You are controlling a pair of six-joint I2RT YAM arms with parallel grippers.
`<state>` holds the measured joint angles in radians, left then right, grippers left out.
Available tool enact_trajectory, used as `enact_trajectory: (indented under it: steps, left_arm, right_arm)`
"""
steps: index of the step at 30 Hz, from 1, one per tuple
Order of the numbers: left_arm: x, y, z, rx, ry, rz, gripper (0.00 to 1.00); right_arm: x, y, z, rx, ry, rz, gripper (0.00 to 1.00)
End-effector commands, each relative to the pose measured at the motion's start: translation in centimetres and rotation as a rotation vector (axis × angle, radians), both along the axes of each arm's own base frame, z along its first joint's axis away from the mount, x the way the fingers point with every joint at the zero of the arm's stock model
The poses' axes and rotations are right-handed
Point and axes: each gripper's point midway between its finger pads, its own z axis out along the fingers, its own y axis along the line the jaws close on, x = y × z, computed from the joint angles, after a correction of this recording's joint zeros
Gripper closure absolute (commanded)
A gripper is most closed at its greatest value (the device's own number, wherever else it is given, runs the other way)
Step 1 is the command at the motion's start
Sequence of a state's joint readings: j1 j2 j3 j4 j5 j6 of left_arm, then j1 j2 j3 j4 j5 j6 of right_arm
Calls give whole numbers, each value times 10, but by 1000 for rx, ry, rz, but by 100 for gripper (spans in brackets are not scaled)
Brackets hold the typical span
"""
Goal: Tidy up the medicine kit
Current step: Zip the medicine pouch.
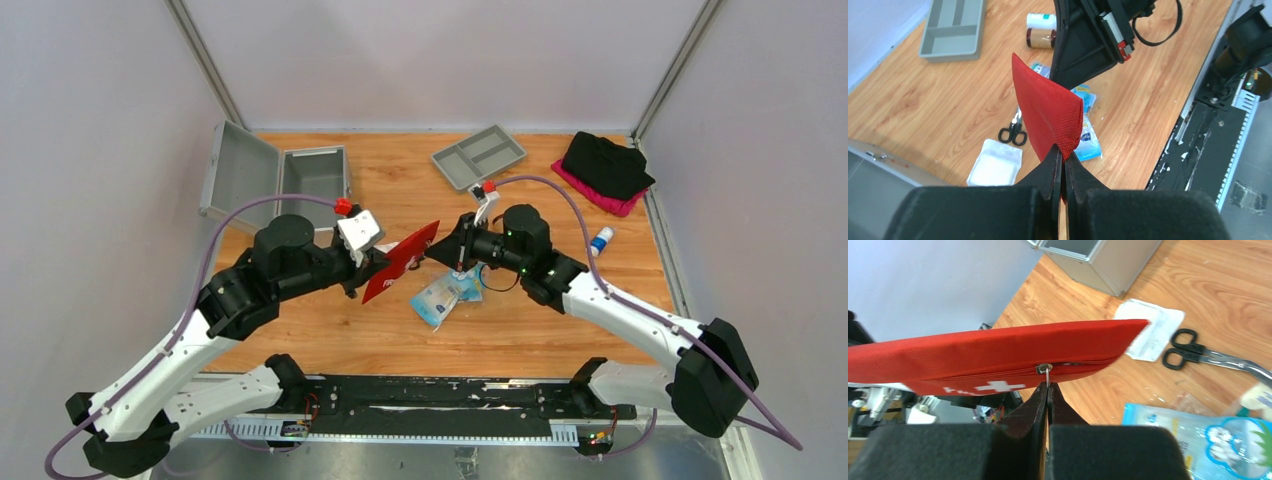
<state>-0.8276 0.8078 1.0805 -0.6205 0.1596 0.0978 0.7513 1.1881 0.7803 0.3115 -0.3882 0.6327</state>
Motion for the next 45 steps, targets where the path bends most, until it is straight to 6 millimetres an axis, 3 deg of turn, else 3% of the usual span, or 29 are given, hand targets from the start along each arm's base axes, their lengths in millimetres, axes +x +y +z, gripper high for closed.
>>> enact_trajectory:
  steps: [1, 14, 19, 22, 28, 31, 35, 41, 45]
  left_arm:
    - [-17, -7, 18, -84, -30, -97, 100]
    - [-60, -16, 44, -176, -78, -333, 100]
    - [-59, -15, 43, -178, -78, -321, 100]
    - [-42, -9, 38, -157, -73, -215, 100]
    - [-1, 15, 28, -131, -78, 72, 100]
    - [16, 28, 22, -123, -83, 203, 100]
    - [48, 61, 19, -122, -124, 482, 100]
    - [90, 102, 50, -166, -241, 850, 100]
    - [119, 116, 69, -191, -270, 1033, 100]
  right_arm:
    - [13, -31, -23, -151, -6, -65, 100]
    - [13, -61, -22, -337, -124, -11, 100]
    - [7, -61, -13, -338, -164, 36, 98]
    - [4, -65, -6, -344, -192, 44, 80]
    - [1, -84, 11, -337, -246, -51, 60]
    - [-2, -94, 14, -337, -255, -94, 56]
    - [-4, -100, 14, -323, -232, -134, 56]
    - [-17, -107, 10, -264, -142, -182, 56]
    - [-27, -114, 2, -204, -94, -222, 56]
